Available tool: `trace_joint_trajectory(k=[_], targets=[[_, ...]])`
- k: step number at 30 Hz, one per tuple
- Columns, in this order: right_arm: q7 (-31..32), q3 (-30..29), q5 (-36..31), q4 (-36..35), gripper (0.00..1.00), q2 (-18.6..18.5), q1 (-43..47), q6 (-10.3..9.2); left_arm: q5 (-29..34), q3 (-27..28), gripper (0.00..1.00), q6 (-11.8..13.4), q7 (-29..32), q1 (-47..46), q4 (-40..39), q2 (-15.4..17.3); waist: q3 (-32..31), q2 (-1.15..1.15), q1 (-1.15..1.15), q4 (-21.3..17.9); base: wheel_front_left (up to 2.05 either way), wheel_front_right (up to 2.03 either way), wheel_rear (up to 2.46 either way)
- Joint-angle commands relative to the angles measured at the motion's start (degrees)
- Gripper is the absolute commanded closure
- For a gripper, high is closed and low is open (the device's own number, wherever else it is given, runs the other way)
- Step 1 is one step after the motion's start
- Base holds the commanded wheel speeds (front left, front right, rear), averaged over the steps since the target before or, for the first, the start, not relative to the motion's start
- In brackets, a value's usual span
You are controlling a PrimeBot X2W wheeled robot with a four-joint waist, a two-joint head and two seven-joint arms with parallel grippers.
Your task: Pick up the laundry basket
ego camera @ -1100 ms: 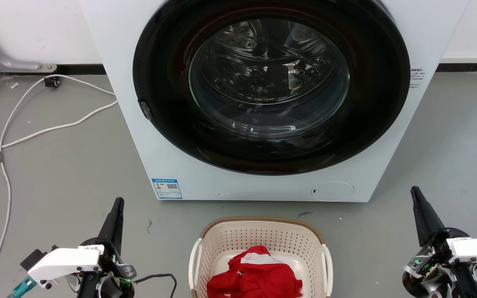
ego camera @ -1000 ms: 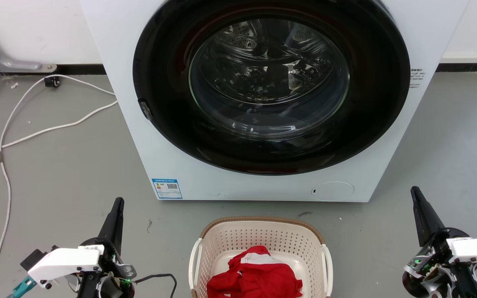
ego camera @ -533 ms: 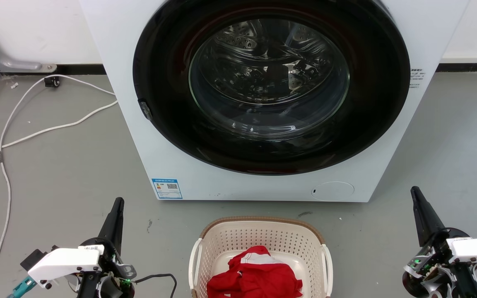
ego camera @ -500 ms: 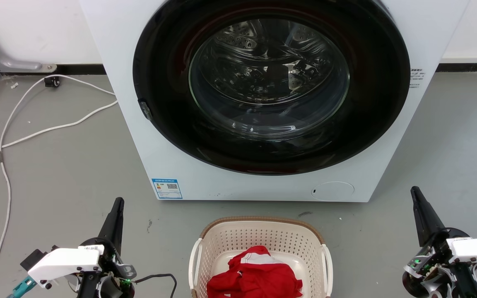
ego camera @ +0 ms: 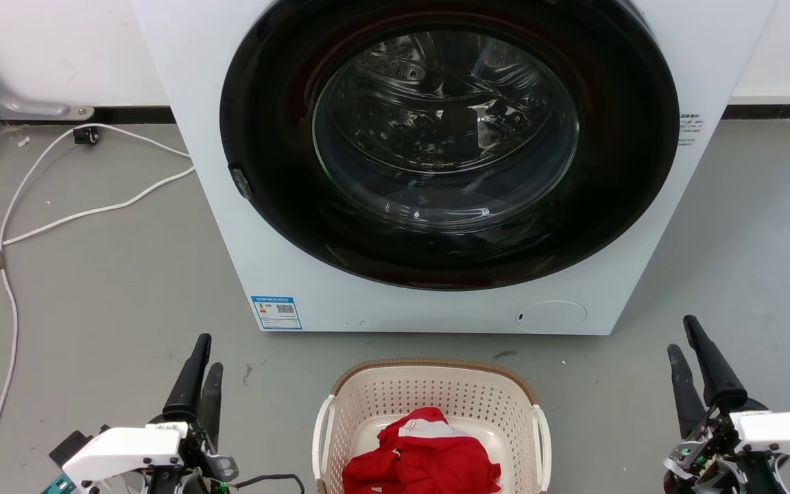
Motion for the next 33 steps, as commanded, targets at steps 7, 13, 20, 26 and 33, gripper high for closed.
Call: trace_joint_trajectory(k=[7, 13, 20, 26, 33], targets=[[-2.5, 1.5, -3.9, -2.8, 0.0, -0.3, -0.2, 0.09, 2.7, -2.0, 0.0, -0.1, -2.4, -1.2, -2.7, 0.2, 0.0, 0.0, 0.0, 0.1, 0.0, 0.0, 0.0], [-4.0, 1.9, -11.5, -3.9, 0.0, -0.7, 0.1, 0.09, 10.3, -3.2, 0.0, -0.1, -4.0, -1.4, -4.1, 0.3, 0.1, 0.0, 0.0, 0.2, 0.0, 0.0, 0.0], [-5.7, 2.0, -25.3, -5.4, 0.0, -0.7, 0.5, 0.09, 21.6, -4.9, 0.0, -0.1, -5.6, -1.4, -5.7, 0.4, 0.1, 0.0, 0.0, 0.3, 0.0, 0.0, 0.0], [-6.9, 2.4, -35.6, -6.6, 0.0, -0.3, 1.0, 0.1, 29.8, -5.9, 0.0, -0.1, -7.0, -1.0, -6.7, 0.4, 0.1, 0.0, 0.0, 0.4, 0.0, 0.0, 0.0], [-7.1, 2.7, -45.6, -7.9, 0.0, -0.1, 1.5, 0.1, 39.6, -7.4, 0.0, -0.1, -8.6, -0.4, -7.7, 0.9, 0.1, 0.0, 0.0, 0.7, 0.0, 0.0, 0.0]])
